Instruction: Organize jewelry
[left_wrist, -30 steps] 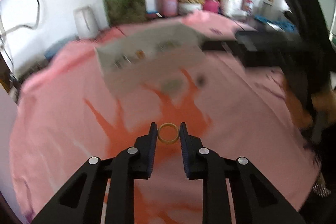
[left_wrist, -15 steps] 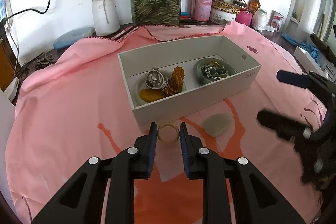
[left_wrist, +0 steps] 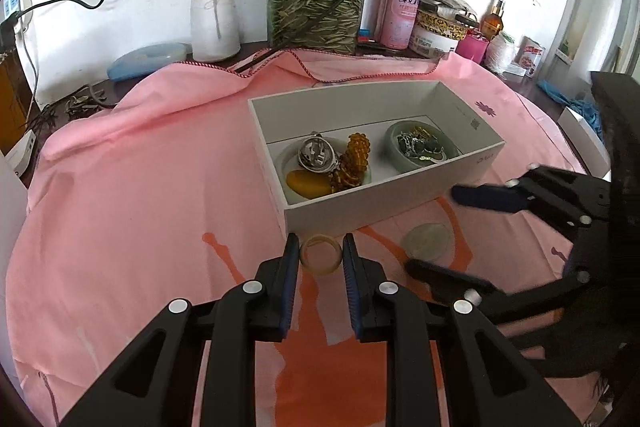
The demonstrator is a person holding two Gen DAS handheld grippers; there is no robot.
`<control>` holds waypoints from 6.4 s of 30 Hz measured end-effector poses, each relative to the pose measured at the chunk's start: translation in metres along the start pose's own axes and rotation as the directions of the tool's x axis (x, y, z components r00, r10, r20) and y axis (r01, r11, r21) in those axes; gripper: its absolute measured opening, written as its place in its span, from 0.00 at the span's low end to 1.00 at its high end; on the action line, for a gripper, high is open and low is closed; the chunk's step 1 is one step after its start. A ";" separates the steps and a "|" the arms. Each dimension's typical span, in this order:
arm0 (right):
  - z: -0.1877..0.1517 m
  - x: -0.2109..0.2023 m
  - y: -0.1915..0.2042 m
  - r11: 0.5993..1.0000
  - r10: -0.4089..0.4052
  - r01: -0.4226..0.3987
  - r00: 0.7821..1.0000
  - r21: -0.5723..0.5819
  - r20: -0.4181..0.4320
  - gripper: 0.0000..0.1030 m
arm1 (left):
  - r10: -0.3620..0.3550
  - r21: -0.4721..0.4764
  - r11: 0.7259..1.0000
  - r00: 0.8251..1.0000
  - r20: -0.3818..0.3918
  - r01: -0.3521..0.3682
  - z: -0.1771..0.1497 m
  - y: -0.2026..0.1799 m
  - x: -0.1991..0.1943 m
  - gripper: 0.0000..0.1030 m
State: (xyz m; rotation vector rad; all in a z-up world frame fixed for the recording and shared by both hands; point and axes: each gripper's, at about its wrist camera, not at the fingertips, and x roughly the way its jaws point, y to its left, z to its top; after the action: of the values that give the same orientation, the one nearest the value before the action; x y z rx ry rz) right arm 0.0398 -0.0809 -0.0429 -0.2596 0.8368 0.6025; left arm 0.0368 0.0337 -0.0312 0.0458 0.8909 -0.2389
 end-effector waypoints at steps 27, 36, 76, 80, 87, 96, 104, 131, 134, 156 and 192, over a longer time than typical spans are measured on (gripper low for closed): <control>-0.035 -0.030 -0.011 0.999 0.037 -0.037 0.999 0.017 0.004 0.34 | -0.052 0.076 0.996 0.997 -0.048 0.056 -0.009 -0.024 0.011 0.21; -0.036 -0.033 -0.011 0.998 0.045 -0.046 0.999 0.033 0.020 0.34 | -0.048 0.106 0.993 0.998 -0.041 0.052 -0.012 -0.031 0.008 0.22; -0.038 -0.031 -0.015 0.996 0.044 -0.045 0.999 0.077 0.014 0.34 | 0.011 0.157 0.988 1.000 -0.012 -0.009 -0.016 -0.043 0.006 0.22; -0.038 -0.033 -0.017 0.995 0.038 -0.040 0.999 0.090 0.021 0.34 | 0.019 0.155 0.988 1.000 0.003 -0.019 -0.016 -0.043 0.002 0.22; -0.036 -0.044 -0.021 0.995 0.006 -0.013 0.998 0.101 0.069 0.34 | 0.034 0.168 0.985 0.998 0.060 -0.044 -0.015 -0.046 -0.010 0.22; -0.032 -0.058 -0.027 0.992 -0.005 -0.010 0.992 0.124 0.123 0.34 | 0.066 0.170 0.982 0.992 0.111 -0.084 -0.014 -0.052 -0.022 0.22; -0.018 -0.092 -0.042 0.978 -0.011 -0.038 0.972 0.204 0.234 0.34 | 0.108 0.158 0.977 0.970 0.216 -0.144 -0.001 -0.063 -0.057 0.22; 0.042 -0.022 -0.088 0.929 0.002 -0.046 0.993 0.368 0.118 0.35 | 0.102 -0.050 0.994 0.990 0.096 -0.097 0.071 -0.015 0.018 0.22; 0.039 -0.013 -0.089 0.925 0.005 -0.040 0.996 0.377 0.092 0.35 | 0.102 -0.046 0.994 0.992 0.078 -0.099 0.068 -0.015 0.027 0.22; 0.032 -0.132 -0.066 0.887 -0.307 0.188 0.922 0.421 0.235 0.94 | 0.273 -0.137 0.961 0.914 0.300 -0.242 0.051 -0.039 -0.088 0.94; -0.033 -0.083 -0.029 0.897 -0.301 0.219 0.939 0.384 0.168 0.94 | 0.392 -0.171 0.918 0.889 0.236 -0.359 -0.012 -0.041 -0.059 0.94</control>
State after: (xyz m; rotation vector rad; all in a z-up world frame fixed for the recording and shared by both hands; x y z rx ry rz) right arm -0.0065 -0.1519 -0.0017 0.0339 0.6640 0.2103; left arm -0.0176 0.0061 0.0092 0.0692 0.6103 0.1726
